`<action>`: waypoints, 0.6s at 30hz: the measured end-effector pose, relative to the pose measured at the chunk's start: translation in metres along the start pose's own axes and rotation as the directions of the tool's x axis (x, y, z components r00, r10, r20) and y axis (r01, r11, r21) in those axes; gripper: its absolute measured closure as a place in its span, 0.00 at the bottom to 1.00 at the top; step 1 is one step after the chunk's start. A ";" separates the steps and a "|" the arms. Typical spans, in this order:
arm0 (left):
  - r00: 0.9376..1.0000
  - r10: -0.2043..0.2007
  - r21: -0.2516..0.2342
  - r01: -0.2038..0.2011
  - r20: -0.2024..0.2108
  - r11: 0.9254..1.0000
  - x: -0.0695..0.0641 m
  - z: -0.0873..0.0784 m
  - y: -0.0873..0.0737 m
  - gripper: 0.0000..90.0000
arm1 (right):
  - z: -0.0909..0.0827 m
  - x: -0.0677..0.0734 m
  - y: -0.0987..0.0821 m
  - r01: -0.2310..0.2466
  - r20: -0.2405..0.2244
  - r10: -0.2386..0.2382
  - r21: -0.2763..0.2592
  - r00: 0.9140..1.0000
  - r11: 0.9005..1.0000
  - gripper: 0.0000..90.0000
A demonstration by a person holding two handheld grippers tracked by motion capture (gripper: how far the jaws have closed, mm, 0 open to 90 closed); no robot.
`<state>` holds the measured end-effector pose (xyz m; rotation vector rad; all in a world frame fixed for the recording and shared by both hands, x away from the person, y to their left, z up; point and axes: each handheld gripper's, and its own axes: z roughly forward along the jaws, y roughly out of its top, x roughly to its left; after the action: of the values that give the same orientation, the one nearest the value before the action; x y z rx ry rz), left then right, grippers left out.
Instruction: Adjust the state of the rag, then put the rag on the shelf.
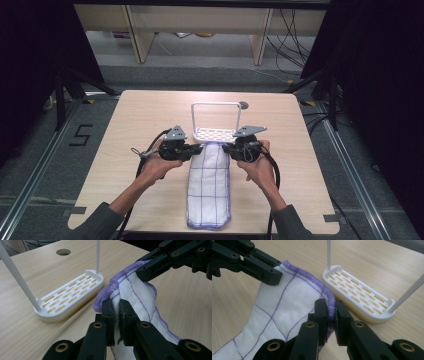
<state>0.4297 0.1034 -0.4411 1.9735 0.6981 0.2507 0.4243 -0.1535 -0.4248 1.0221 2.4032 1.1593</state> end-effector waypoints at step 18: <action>1.000 0.020 -0.070 -0.020 0.012 0.997 -0.009 -0.024 0.019 0.93 | -0.025 0.015 0.020 0.026 -0.008 -0.027 -0.095 1.000 0.995 0.92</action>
<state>0.4186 0.1102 -0.4119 1.9144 0.6535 0.2716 0.4104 -0.1492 -0.3924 0.9542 2.3370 1.2581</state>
